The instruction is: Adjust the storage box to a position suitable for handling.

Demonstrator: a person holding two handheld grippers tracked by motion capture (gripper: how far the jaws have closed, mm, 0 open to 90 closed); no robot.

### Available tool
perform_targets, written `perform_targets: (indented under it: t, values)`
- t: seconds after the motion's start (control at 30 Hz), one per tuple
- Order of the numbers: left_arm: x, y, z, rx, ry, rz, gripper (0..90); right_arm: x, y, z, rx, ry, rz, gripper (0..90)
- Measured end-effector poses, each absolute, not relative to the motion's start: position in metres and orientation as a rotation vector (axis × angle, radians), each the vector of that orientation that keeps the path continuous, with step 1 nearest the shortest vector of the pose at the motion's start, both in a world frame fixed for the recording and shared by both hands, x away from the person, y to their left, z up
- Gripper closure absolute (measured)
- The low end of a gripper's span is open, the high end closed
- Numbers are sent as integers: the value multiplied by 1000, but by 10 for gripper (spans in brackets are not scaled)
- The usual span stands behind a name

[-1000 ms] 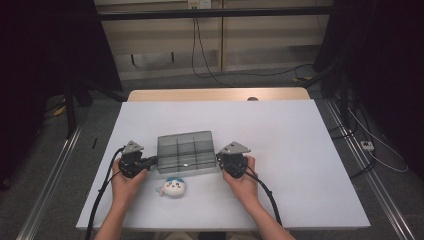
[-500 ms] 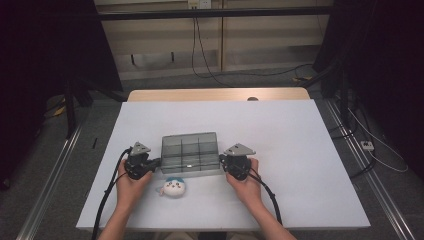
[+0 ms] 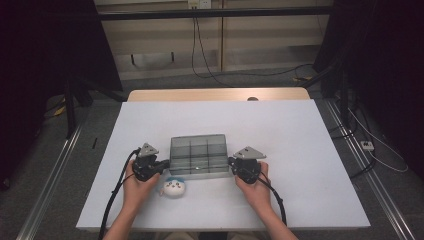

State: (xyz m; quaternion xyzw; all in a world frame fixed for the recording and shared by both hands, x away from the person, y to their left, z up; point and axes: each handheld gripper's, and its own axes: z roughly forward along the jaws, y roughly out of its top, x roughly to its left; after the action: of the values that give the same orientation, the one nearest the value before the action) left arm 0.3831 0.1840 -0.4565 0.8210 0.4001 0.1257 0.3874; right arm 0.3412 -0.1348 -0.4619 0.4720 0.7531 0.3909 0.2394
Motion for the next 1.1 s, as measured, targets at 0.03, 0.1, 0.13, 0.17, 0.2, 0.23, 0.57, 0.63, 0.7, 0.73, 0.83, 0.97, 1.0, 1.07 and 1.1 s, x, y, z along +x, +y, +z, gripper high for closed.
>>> perform_targets:
  t: [0.03,0.1,0.13,0.17,0.2,0.23,0.57,0.63,0.7,0.73,0.83,0.97,1.0,1.07,1.1]
  values:
    - [382,183,-455,2098,1006,316,900,340,-136,-462,1293,2058,1065,900]
    - [381,181,-455,2094,1002,320,900,339,-137,-462,1292,2058,1063,900]
    - [381,179,-455,2100,997,322,900,338,-139,-461,1298,2053,1059,900]
    - [381,179,-455,2100,997,322,900,338,-139,-461,1299,2055,1057,900]
    - [380,178,-455,2101,990,314,900,338,-141,-462,1302,2051,1059,900]
    - [380,177,-455,2102,986,313,900,338,-141,-462,1303,2050,1059,900]
    - [377,167,-454,2127,952,293,900,335,-151,-460,1316,2044,1041,900]
    - [376,163,-454,2126,939,293,900,333,-156,-460,1325,2043,1035,900]
    - [375,161,-454,2138,930,285,900,331,-158,-459,1327,2041,1030,900]
    - [375,161,-454,2138,930,285,900,331,-158,-459,1327,2041,1030,900]
    - [374,158,-454,2143,925,290,900,329,-161,-459,1336,2038,1027,900]
    - [373,157,-453,2151,909,287,900,326,-162,-458,1333,2040,1016,900]
    - [373,157,-453,2151,909,287,900,326,-162,-458,1332,2040,1015,900]
    - [372,156,-452,2147,909,285,900,325,-163,-458,1329,2041,1010,900]
    - [372,156,-452,2147,907,284,900,324,-163,-458,1328,2042,1007,900]
